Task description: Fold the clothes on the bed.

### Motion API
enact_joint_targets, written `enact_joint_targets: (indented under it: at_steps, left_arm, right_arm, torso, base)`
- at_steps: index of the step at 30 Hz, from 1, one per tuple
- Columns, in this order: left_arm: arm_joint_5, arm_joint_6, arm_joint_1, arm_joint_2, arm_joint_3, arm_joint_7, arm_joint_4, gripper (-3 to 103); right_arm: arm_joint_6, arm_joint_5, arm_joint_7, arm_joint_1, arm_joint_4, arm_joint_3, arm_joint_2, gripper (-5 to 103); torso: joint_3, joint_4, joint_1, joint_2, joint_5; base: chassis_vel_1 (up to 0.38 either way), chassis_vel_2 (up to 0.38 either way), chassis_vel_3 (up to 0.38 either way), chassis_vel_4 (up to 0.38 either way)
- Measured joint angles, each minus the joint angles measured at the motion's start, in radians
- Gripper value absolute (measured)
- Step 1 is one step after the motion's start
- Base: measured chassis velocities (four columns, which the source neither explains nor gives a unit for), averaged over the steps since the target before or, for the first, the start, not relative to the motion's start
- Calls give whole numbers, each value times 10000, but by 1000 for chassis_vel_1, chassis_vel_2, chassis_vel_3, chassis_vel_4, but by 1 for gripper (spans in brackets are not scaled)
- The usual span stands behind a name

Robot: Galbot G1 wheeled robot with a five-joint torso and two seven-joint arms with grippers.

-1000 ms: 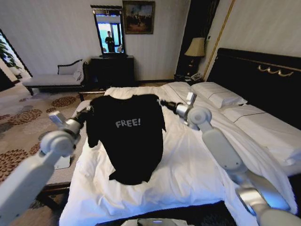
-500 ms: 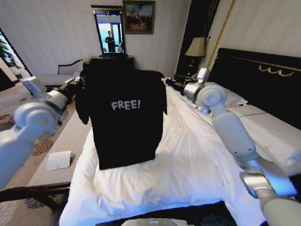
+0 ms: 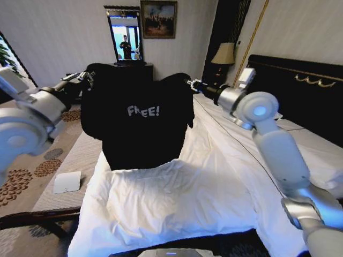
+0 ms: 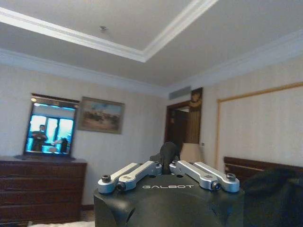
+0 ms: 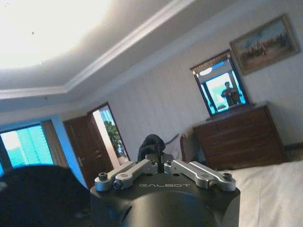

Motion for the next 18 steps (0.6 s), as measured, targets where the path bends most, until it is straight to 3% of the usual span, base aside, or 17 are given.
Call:
enact_joint_targets:
  at_steps: [1,4,7,8,12,13,14,17,18]
  left_arm:
    - [0,0,0,0,0,0,0,2]
    - [-129,351,267,0,-290,-277,-609,2]
    - [-1219,911,705,-25,-1507,-1069,-1415,2]
    - [-1219,911,705,-25,-1507,-1069,-1415,2]
    - [-4227,2175,940,329,-3632,-3056,-2003,2]
    - [-4769,2498,1030,414,-4112,-3532,-2014,2]
    - [-4769,2498,1030,414,-4112,-3532,-2014,2]
    - [-6687,3398,1626,489,-5968,-4984,-2016,2]
    - [-7158,3496,1654,489,-6178,-5342,-2012,2]
  right_arm:
    - [0,0,0,0,0,0,0,1]
    - [133,754,264,-1241,1280,1269,-1168,1]
    - [233,1579,591,-2515,2447,2787,-2215,1]
    - [233,1579,591,-2515,2447,2787,-2215,1]
    - [-5,3216,1339,-3612,4035,4854,-3060,1]
    - [-71,3515,1520,-3772,4146,5204,-3166,1]
    - [-71,3515,1520,-3772,4146,5204,-3166,1]
    - [-347,4620,2139,-4247,4248,6357,-3479,1]
    - [-433,4883,2328,-4369,4247,6583,-3526,1]
  torso:
    - [0,0,0,0,0]
    - [0,-12,-1,0,3]
    - [-1,-12,-1,1,5]
    - [-1,-12,-1,1,5]
    - [-3,-9,-3,2,0]
    - [-3,-8,-4,3,-2]
    - [-3,-8,-4,3,-2]
    - [-3,-1,-4,3,-4]
    - [-2,0,-4,3,-4]
  base:
    - [0,0,0,0]
    - [0,0,0,0]
    - [0,0,0,0]
    - [0,0,0,0]
    - [0,0,0,0]
    - [0,0,0,0]
    - [0,0,0,0]
    - [0,0,0,0]
    - [0,0,0,0]
